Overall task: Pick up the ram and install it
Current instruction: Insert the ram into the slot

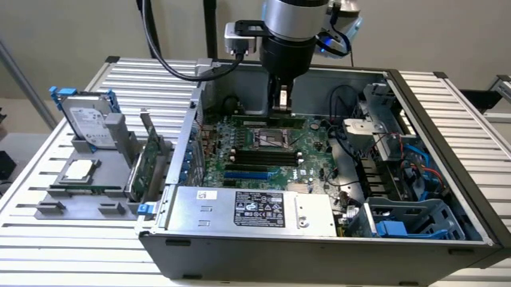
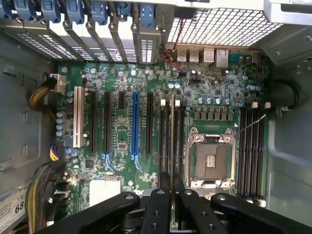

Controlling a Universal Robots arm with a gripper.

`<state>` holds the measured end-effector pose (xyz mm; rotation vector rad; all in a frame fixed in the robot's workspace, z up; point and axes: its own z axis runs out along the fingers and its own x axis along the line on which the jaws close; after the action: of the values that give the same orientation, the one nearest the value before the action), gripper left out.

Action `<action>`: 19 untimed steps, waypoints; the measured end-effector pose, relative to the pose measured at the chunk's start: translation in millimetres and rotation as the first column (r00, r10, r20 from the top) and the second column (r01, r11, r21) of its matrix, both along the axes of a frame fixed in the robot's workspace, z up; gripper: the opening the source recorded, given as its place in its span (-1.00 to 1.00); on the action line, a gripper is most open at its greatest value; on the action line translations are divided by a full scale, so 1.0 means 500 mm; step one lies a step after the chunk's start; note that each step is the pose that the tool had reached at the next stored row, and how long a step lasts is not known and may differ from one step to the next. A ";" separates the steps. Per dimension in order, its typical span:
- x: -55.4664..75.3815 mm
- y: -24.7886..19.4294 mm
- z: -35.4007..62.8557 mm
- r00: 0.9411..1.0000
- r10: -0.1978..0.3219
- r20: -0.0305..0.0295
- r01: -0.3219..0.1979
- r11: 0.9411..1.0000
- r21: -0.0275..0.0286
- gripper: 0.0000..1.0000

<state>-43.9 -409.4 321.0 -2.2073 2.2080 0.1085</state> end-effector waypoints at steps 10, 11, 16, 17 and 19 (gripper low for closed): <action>0.000 0.0026 -0.037 1.000 -0.010 0.000 0.010 1.000 -0.006 -1.00; 0.000 0.0026 -0.055 1.000 -0.014 0.000 0.014 1.000 -0.006 -1.00; 0.003 0.0033 -0.080 1.000 -0.023 0.000 0.023 1.000 -0.010 -1.00; 0.004 0.0035 -0.083 1.000 -0.025 0.000 0.025 1.000 -0.011 -1.00; 0.006 0.0040 -0.088 1.000 -0.029 0.000 0.029 0.999 -0.014 -1.00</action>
<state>-41.1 -407.4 276.9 -2.1808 2.2469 0.0934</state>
